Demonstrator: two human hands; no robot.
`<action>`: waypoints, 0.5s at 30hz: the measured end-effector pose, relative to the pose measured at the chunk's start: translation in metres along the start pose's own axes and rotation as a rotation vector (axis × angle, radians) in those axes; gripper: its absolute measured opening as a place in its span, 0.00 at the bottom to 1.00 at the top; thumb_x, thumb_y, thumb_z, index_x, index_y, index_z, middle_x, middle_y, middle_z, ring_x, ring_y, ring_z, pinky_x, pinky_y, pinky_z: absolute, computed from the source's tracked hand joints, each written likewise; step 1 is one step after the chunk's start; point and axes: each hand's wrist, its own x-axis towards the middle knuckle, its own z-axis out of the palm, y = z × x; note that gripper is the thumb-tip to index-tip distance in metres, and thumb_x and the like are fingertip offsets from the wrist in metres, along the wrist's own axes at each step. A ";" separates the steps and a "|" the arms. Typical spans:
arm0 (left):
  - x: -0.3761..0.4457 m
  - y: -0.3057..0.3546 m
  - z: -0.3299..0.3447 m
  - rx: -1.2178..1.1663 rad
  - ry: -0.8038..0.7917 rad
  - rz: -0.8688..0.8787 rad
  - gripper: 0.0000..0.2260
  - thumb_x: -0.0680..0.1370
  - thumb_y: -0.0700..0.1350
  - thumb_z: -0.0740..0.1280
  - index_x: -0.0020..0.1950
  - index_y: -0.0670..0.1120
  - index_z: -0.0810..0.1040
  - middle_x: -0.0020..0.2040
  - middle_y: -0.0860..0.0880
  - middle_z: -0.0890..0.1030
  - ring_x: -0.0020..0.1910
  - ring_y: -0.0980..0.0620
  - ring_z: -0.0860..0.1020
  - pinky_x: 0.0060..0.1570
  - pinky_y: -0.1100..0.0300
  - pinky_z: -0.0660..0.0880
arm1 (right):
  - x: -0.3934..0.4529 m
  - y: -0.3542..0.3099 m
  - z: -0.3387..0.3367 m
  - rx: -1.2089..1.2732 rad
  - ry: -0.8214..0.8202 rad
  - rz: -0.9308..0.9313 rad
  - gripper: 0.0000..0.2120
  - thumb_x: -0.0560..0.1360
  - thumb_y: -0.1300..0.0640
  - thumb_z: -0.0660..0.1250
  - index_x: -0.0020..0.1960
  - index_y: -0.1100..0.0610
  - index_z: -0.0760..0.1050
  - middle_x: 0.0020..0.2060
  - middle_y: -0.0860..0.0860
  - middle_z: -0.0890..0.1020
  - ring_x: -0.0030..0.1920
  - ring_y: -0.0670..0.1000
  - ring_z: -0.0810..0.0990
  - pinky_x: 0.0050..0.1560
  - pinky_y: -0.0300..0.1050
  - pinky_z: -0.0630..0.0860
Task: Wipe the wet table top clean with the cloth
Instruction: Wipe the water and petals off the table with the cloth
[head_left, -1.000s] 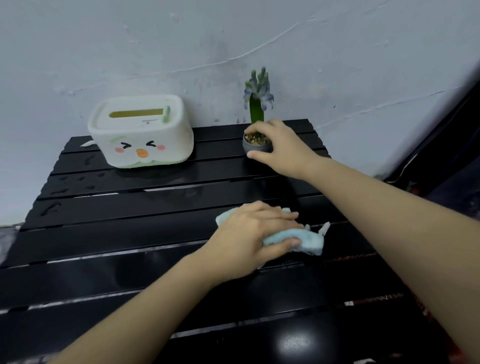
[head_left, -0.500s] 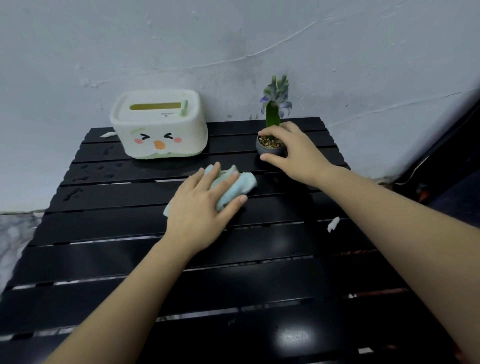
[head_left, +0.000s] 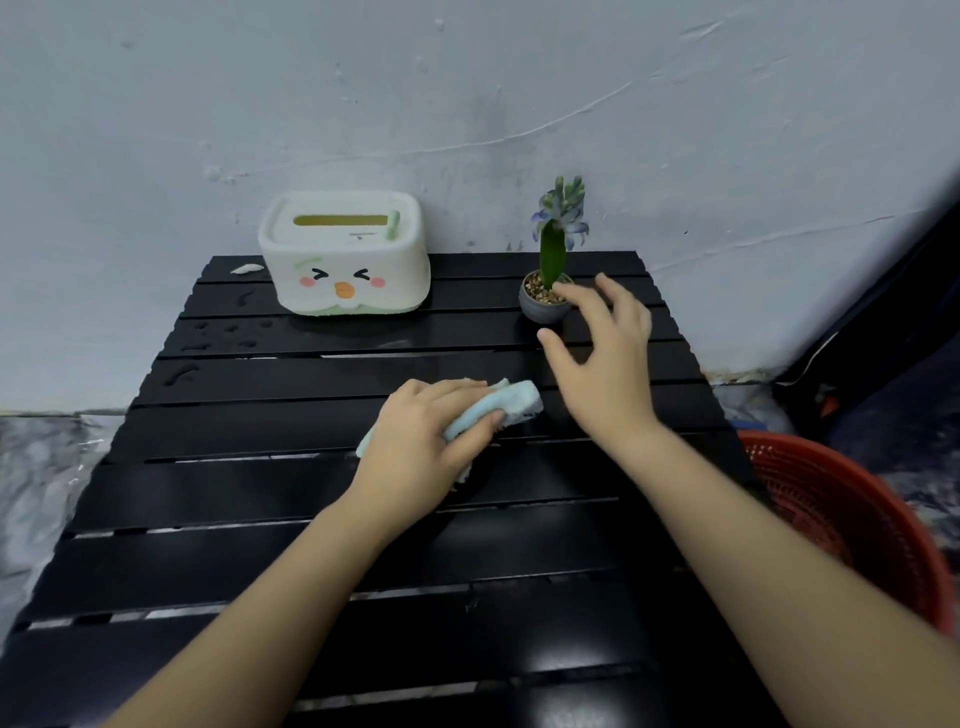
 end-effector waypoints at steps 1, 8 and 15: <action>-0.002 0.001 -0.008 -0.132 0.005 -0.076 0.10 0.81 0.54 0.67 0.59 0.56 0.84 0.55 0.61 0.84 0.54 0.63 0.78 0.56 0.63 0.71 | -0.009 -0.007 0.002 0.000 0.027 -0.044 0.19 0.76 0.55 0.70 0.67 0.49 0.75 0.72 0.54 0.67 0.74 0.54 0.60 0.69 0.36 0.56; -0.024 -0.026 -0.083 -0.440 0.194 -0.348 0.07 0.80 0.49 0.69 0.55 0.58 0.85 0.44 0.43 0.86 0.39 0.51 0.82 0.37 0.62 0.78 | 0.013 -0.060 0.037 0.131 -0.235 -0.128 0.23 0.77 0.50 0.70 0.70 0.45 0.71 0.70 0.47 0.68 0.73 0.47 0.61 0.69 0.40 0.60; -0.019 -0.097 -0.156 -0.347 0.509 -0.527 0.05 0.81 0.44 0.68 0.49 0.48 0.84 0.31 0.46 0.77 0.24 0.62 0.72 0.26 0.70 0.72 | 0.077 -0.087 0.095 0.380 -0.339 -0.030 0.51 0.62 0.43 0.82 0.77 0.40 0.57 0.71 0.45 0.64 0.71 0.44 0.62 0.69 0.41 0.60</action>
